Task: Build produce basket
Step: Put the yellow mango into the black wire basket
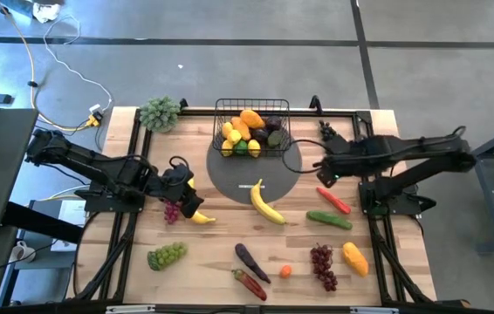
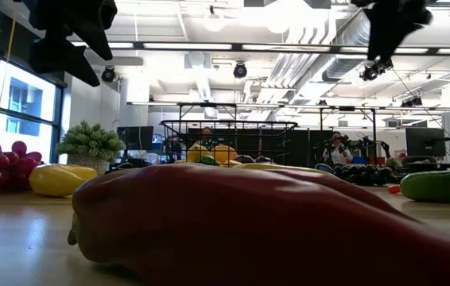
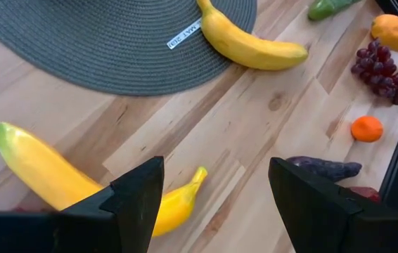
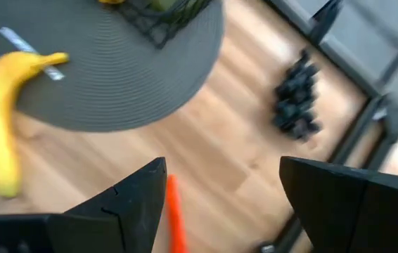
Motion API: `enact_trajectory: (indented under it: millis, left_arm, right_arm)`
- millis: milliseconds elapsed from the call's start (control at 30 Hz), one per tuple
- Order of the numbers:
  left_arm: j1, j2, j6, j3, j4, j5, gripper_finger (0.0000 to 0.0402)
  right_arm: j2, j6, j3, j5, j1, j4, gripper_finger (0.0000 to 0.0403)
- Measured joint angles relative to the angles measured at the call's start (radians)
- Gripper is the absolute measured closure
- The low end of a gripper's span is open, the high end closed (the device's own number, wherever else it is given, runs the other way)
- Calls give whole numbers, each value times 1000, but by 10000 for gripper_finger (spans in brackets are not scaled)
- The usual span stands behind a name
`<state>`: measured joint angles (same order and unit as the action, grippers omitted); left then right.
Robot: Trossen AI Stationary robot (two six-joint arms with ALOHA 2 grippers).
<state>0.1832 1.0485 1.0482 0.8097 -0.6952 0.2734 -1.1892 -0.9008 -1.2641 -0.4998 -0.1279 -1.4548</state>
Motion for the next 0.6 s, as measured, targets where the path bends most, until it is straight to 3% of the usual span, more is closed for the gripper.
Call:
enact_trajectory:
  millis: [267, 600]
  left_arm:
    - [2, 0, 24, 0, 0, 1, 154]
    - [2, 0, 41, 0, -5, 0, 154]
  right_arm:
    - [131, -228, 132, 83, -105, 79, 144]
    - [135, -404, 194, 183, -250, 94, 144]
